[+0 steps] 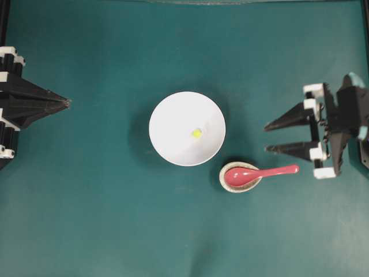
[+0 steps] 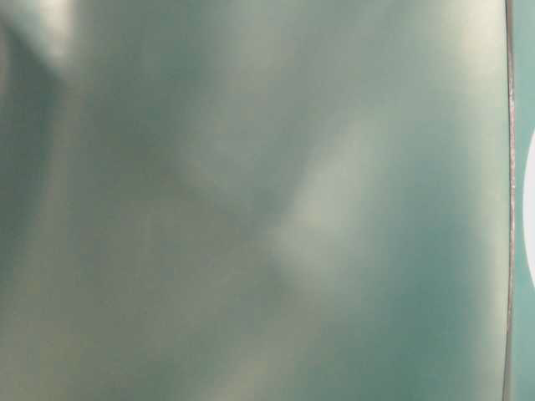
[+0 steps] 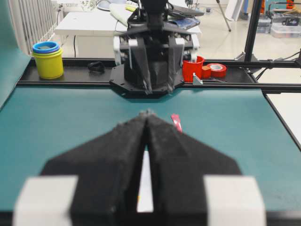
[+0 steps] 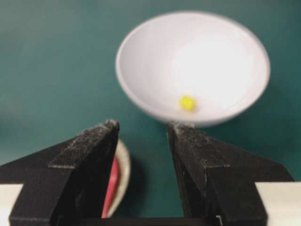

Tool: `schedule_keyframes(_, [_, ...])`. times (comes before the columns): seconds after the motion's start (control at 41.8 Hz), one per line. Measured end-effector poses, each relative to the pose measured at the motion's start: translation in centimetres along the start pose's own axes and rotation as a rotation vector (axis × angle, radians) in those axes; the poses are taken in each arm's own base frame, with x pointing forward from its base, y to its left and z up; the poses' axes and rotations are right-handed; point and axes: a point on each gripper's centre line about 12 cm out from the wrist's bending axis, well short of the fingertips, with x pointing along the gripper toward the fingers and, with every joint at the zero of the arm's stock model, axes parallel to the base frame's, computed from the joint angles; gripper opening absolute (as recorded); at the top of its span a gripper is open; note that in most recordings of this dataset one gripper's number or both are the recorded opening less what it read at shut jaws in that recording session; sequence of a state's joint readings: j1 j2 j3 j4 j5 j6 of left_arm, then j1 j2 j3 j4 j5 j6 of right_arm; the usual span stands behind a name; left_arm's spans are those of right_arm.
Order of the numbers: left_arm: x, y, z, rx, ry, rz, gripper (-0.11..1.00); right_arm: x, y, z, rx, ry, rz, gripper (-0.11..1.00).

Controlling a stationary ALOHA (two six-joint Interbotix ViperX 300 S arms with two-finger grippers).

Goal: Scoop the yellow hexagonal prism block from the bowl with a spoon using the right arm.
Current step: 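Move the right gripper toward the red spoon handle in the dish, then close the right gripper on the red spoon's handle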

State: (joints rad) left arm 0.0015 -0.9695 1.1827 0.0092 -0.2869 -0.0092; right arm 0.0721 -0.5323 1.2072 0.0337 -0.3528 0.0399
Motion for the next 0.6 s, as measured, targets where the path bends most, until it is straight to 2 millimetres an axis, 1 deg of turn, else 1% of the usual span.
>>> schedule_keyframes(0.215, [0.0,0.0,0.0,0.000,0.000,0.000,0.00,1.2,1.2,-2.3,0.020,0.033,0.045,0.53])
schedule_keyframes(0.598, [0.0,0.0,0.0,0.008,0.000,0.000,0.00,1.6,2.7,-6.4,0.066,0.032,0.079,0.53])
